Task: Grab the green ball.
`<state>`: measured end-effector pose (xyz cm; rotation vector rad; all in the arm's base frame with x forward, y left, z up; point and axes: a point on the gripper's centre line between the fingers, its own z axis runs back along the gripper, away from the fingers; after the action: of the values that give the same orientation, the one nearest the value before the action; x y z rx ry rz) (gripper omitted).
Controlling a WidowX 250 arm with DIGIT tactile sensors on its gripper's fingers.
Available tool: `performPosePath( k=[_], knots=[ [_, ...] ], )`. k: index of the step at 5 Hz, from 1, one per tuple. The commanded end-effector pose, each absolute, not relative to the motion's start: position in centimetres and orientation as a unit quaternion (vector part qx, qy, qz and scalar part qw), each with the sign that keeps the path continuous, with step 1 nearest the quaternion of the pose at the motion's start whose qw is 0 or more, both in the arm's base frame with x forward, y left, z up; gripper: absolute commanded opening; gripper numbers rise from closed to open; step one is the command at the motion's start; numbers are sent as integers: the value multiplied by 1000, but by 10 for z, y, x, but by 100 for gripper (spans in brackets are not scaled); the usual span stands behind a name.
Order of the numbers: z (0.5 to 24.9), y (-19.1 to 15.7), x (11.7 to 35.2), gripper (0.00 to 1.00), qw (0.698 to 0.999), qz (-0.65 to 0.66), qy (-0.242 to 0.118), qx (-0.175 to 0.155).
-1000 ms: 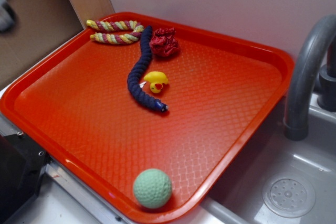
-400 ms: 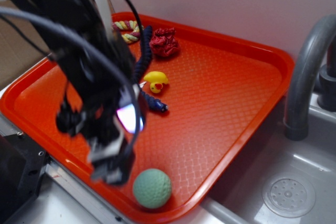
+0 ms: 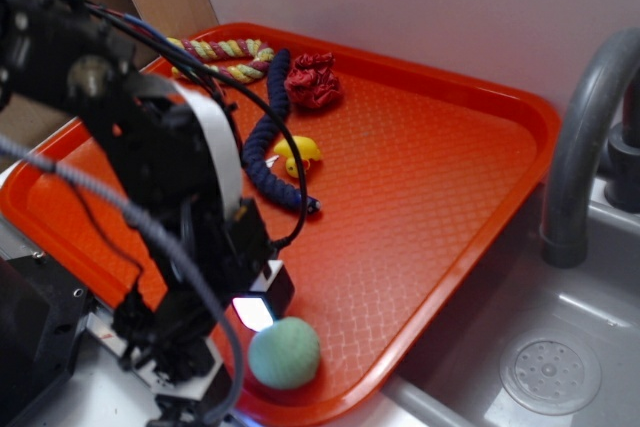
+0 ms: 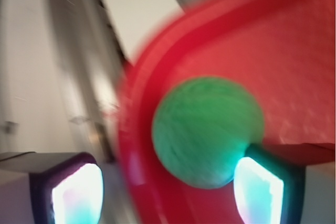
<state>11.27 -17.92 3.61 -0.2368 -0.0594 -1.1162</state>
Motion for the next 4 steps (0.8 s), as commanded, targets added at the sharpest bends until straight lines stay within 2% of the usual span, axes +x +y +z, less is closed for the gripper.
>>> performPosePath(
  k=[1, 2, 3, 4],
  knots=[
    [48, -185, 118, 0, 855, -501, -58, -118],
    [63, -178, 129, 0, 868, -471, -60, -146],
    [78, -170, 139, 0, 883, -447, -102, -102],
    [112, -143, 154, 0, 905, -395, -140, -79]
  ],
)
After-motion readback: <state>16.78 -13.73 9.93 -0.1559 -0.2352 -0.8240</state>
